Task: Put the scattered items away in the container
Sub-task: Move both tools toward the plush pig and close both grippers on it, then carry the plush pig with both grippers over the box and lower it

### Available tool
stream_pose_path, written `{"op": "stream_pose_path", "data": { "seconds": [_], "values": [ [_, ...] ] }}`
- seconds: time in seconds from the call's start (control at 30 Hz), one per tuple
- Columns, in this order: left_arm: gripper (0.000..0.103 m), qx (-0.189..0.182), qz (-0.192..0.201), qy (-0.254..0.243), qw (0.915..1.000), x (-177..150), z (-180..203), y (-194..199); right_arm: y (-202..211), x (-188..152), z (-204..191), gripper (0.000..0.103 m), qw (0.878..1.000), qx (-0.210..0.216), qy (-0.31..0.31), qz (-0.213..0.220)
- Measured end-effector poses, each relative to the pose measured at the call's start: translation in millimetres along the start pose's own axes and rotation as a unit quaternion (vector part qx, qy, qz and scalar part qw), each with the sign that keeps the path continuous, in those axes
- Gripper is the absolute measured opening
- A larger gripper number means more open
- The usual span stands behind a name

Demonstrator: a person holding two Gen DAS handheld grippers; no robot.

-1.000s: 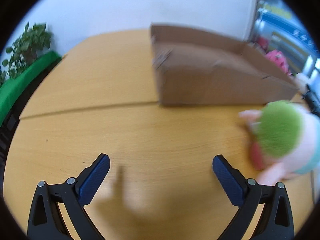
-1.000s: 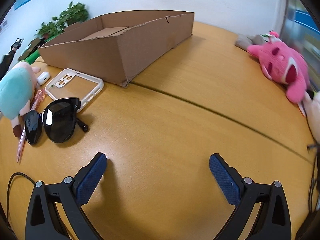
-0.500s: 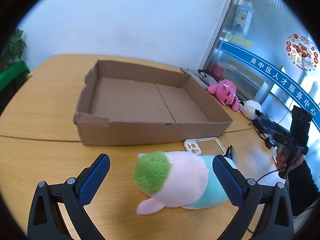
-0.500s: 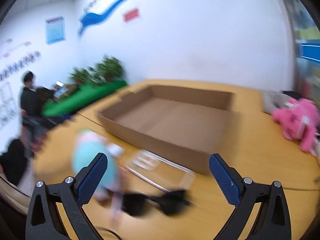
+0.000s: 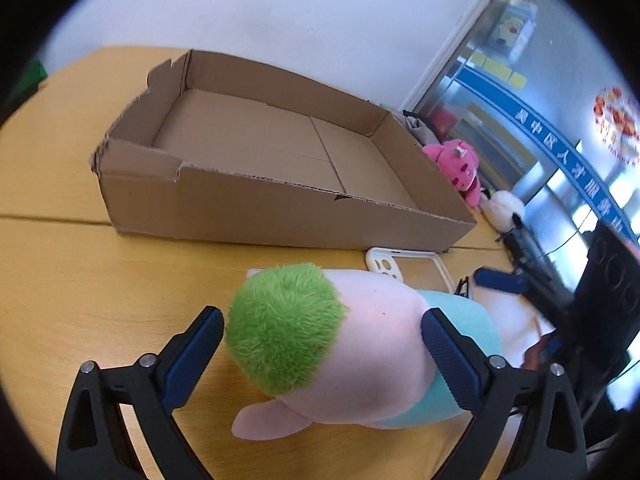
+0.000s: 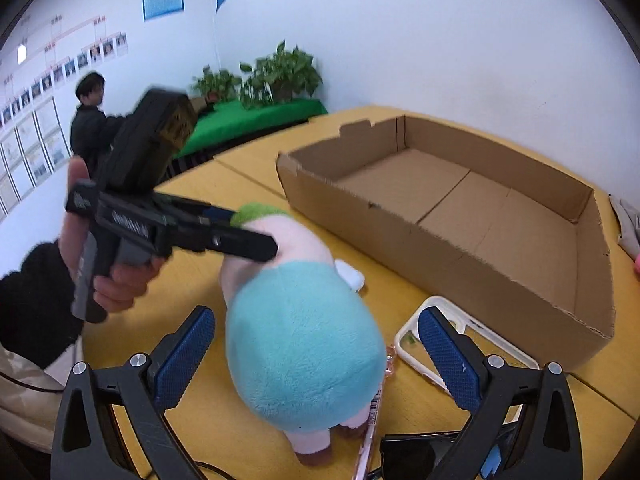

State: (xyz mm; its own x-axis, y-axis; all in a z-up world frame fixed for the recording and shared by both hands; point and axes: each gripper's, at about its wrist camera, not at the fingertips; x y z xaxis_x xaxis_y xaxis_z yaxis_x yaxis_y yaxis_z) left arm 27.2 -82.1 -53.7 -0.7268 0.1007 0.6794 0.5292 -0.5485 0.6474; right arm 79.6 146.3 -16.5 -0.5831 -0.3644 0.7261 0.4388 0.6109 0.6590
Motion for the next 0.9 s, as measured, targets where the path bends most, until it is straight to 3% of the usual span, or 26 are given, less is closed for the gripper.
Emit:
{"op": "stream_pose_path", "data": {
  "seconds": [0.1,0.2,0.4,0.63,0.9],
  "values": [
    [0.089,-0.023,0.003,0.029,0.9993,-2,-11,-4,-18,-2,-6,0.094,1.000,-0.007,0.011,-0.029],
    [0.084,-0.031,0.000,0.038,0.9988,-2,-15,-7,-25,-1,-4,0.092,0.999,-0.016,-0.005,-0.036],
    [0.065,-0.033,-0.002,0.018,0.9993,3,-6,-1,-18,-10,-9,0.082,0.999,-0.027,-0.027,-0.034],
    [0.055,-0.018,0.008,-0.012,0.9997,28,4,20,2,-5,-26,0.072,0.997,-0.033,-0.063,0.006],
    [0.052,0.004,0.027,-0.076,0.9967,83,25,43,23,34,-30,0.067,0.993,-0.043,-0.093,0.053]
  ]
}}
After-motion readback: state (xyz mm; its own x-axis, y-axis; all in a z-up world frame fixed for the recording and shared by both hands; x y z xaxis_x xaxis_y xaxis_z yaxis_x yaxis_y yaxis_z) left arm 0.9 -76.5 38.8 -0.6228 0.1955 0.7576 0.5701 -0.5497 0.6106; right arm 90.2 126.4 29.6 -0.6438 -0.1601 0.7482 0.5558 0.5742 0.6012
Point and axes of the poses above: each gripper's, at about its wrist camera, not at the fingertips, and y roughly against the way its jaws point, z to its right, x to its top, and after that the axes turned 12 degrees about -y, right-handed
